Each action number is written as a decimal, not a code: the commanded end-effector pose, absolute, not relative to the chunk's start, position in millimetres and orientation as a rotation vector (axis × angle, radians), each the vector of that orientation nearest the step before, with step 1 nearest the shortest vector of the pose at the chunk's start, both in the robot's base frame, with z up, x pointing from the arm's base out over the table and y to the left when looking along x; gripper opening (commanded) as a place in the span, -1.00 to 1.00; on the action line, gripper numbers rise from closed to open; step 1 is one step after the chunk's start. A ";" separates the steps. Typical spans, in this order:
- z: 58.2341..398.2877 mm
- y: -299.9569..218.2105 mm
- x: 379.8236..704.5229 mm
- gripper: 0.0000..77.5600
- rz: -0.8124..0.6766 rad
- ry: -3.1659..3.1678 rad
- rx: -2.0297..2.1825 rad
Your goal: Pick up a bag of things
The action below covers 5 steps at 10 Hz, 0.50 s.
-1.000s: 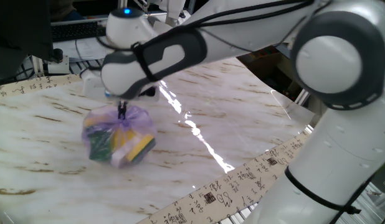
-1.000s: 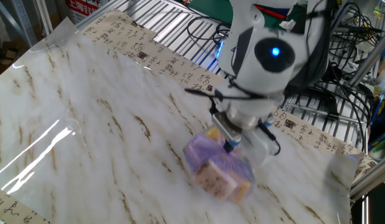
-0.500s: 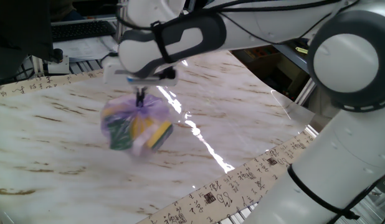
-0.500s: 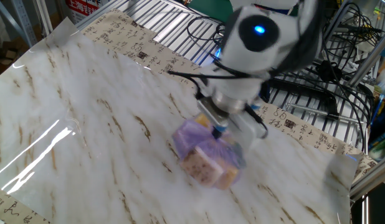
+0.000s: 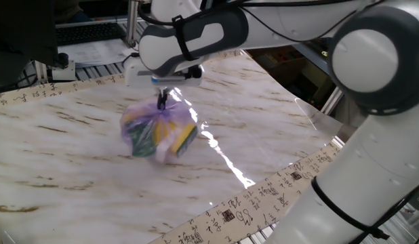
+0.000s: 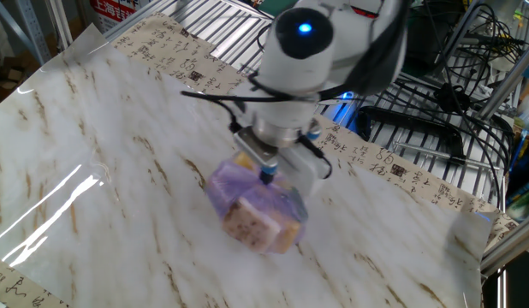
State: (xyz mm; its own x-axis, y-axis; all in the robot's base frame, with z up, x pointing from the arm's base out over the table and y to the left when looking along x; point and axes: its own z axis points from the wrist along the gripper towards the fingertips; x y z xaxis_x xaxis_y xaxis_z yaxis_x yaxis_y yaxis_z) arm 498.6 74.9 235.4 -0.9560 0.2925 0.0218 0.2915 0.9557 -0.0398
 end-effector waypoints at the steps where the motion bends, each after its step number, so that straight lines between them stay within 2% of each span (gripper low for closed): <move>1: 225.3 46.5 516.7 -0.97 0.052 -3.108 -0.355; 5: 219.5 34.0 521.7 -0.97 0.046 -3.117 -0.322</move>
